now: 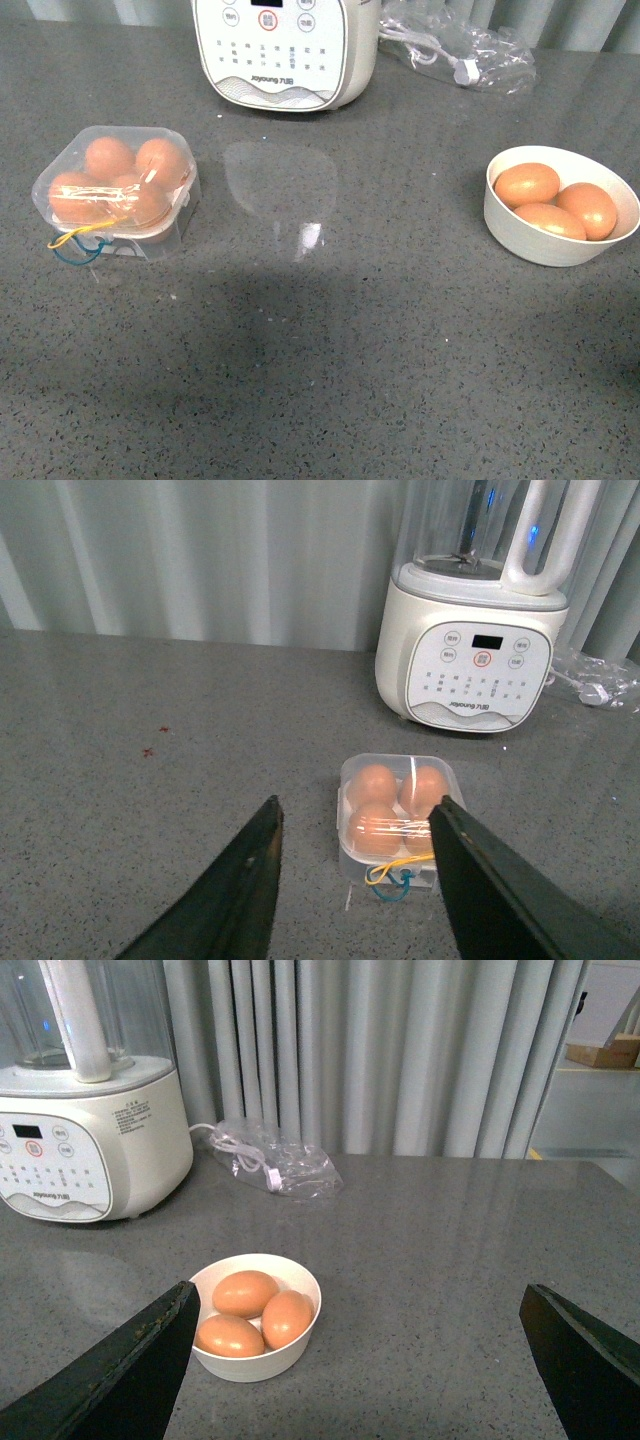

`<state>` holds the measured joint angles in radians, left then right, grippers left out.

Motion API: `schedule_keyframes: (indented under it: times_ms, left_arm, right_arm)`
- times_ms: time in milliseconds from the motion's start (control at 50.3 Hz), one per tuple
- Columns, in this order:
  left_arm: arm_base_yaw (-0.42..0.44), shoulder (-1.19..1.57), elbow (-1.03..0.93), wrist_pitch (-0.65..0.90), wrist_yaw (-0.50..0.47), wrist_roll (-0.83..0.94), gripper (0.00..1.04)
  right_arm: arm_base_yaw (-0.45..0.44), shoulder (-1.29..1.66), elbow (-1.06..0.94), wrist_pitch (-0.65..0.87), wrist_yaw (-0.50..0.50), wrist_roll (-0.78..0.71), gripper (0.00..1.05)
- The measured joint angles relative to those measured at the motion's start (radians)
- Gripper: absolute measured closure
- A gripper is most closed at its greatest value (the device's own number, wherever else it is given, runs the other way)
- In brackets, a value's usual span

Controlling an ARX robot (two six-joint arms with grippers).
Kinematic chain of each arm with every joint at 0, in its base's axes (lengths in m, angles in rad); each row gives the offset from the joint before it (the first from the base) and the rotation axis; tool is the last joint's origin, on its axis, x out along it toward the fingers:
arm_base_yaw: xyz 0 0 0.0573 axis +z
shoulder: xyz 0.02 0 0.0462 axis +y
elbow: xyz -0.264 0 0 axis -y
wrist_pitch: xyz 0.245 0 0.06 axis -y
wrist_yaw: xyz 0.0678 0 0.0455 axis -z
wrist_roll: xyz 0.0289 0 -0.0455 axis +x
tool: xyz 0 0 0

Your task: Put egg into box

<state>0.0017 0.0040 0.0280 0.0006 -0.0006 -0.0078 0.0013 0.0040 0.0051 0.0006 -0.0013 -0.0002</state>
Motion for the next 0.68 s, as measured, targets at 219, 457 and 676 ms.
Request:
schedule_keyframes:
  times_ms: [219,457,676]
  left_arm:
    - [0.0,0.0,0.0,0.0,0.0,0.0,0.14]
    - [0.0,0.0,0.0,0.0,0.0,0.003,0.07]
    - [0.0,0.0,0.0,0.0,0.0,0.003,0.07]
  right_arm:
    - [0.0,0.0,0.0,0.0,0.0,0.0,0.07]
    - [0.0,0.0,0.0,0.0,0.0,0.0,0.07]
    - [0.0,0.0,0.0,0.0,0.0,0.0,0.07]
